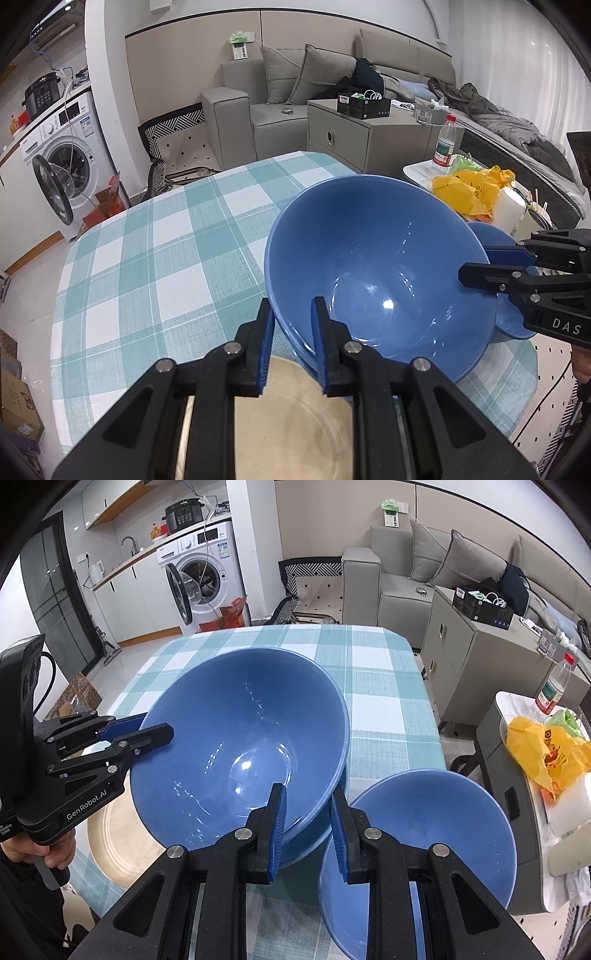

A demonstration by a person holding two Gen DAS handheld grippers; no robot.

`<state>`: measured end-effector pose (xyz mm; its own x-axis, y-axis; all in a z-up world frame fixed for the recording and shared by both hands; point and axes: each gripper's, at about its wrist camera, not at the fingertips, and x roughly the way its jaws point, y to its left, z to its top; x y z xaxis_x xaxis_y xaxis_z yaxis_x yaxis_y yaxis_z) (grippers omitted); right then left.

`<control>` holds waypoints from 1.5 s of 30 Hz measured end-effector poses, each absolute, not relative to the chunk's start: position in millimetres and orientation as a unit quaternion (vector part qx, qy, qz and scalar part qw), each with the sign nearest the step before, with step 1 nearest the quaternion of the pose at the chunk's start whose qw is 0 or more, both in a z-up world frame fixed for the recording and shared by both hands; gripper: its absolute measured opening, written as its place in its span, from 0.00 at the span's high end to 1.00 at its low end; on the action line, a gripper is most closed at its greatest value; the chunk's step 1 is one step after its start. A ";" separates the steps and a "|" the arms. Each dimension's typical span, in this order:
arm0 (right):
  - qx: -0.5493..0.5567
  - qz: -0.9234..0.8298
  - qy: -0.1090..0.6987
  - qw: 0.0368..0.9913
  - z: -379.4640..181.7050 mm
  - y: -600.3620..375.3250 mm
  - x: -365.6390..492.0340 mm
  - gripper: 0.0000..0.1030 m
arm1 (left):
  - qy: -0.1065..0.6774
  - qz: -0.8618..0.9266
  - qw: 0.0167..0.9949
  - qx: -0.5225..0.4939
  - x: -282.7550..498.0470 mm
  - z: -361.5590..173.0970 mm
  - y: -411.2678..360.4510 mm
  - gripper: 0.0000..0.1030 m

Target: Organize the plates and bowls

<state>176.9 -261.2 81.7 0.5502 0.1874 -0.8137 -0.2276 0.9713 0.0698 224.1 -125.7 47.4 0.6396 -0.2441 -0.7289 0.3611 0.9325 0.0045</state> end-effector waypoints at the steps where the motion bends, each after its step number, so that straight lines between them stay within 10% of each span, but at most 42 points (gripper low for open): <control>1: -0.024 0.118 0.461 0.879 80.4 -260.7 177.4 0.77 | 0.391 -0.168 0.902 0.075 224.5 46.4 -125.6 0.83; 45: -0.075 0.107 0.488 0.863 53.5 -242.9 178.8 0.66 | 0.419 -0.158 0.884 0.132 230.3 15.9 -137.4 0.77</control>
<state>178.8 -242.9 53.5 0.5006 0.1117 -0.8585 -0.2588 0.9656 -0.0253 230.3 -137.4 15.9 0.5993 -0.1685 -0.7826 0.3895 0.9154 0.1012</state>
